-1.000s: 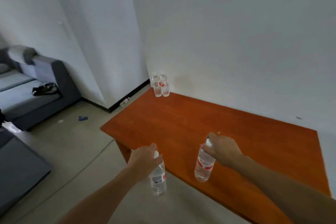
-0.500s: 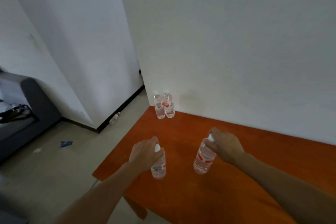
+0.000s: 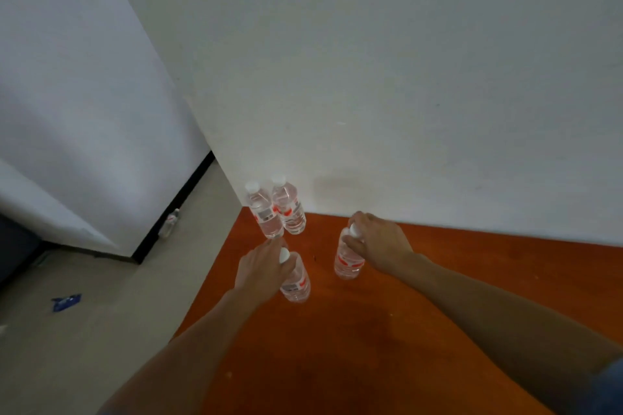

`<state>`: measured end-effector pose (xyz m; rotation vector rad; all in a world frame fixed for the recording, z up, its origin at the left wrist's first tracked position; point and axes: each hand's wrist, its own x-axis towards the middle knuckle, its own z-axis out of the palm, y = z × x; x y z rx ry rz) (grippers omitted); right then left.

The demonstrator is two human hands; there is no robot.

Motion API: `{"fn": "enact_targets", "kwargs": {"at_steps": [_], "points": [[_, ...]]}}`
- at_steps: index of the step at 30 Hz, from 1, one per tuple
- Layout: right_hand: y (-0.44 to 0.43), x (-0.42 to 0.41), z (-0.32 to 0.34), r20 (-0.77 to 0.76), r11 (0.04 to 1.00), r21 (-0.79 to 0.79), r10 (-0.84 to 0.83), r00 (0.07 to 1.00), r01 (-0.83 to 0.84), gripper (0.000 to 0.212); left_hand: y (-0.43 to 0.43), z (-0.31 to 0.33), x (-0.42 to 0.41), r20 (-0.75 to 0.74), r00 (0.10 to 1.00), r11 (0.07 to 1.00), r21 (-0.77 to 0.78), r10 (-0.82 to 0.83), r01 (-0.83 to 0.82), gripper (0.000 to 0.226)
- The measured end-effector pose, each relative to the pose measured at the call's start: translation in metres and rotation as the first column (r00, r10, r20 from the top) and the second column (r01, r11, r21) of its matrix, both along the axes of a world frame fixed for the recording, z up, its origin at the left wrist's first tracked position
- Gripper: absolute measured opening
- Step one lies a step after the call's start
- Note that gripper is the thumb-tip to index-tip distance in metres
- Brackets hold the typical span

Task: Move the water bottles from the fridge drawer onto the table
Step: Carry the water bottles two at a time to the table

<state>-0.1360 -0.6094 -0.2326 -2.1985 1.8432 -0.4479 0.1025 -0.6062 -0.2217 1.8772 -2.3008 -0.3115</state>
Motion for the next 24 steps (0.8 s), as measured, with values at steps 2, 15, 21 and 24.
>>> {"fn": "enact_targets", "kwargs": {"at_steps": [2, 15, 21, 24], "points": [[-0.020, 0.008, -0.005, 0.010, 1.000, 0.012, -0.016, 1.000, 0.015, 0.032, -0.026, -0.007, 0.001, -0.009, 0.999, 0.999, -0.004, -0.051, 0.051, 0.027], [-0.092, 0.060, -0.018, 0.001, 0.967, 0.110, -0.232, 0.973, 0.231, 0.035, -0.146, -0.026, 0.013, -0.100, 0.937, 0.942, -0.011, -0.335, 0.335, 0.027], [-0.094, 0.069, -0.017, -0.083, 0.921, 0.178, -0.335, 0.938, 0.345, 0.051, -0.162, -0.019, 0.018, -0.011, 0.891, 0.890, -0.053, -0.454, 0.453, 0.037], [-0.083, 0.064, -0.013, -0.090, 0.905, 0.207, -0.360, 0.929, 0.371, 0.066, -0.165, -0.004, 0.012, 0.031, 0.860, 0.851, -0.132, -0.510, 0.509, 0.038]]}}
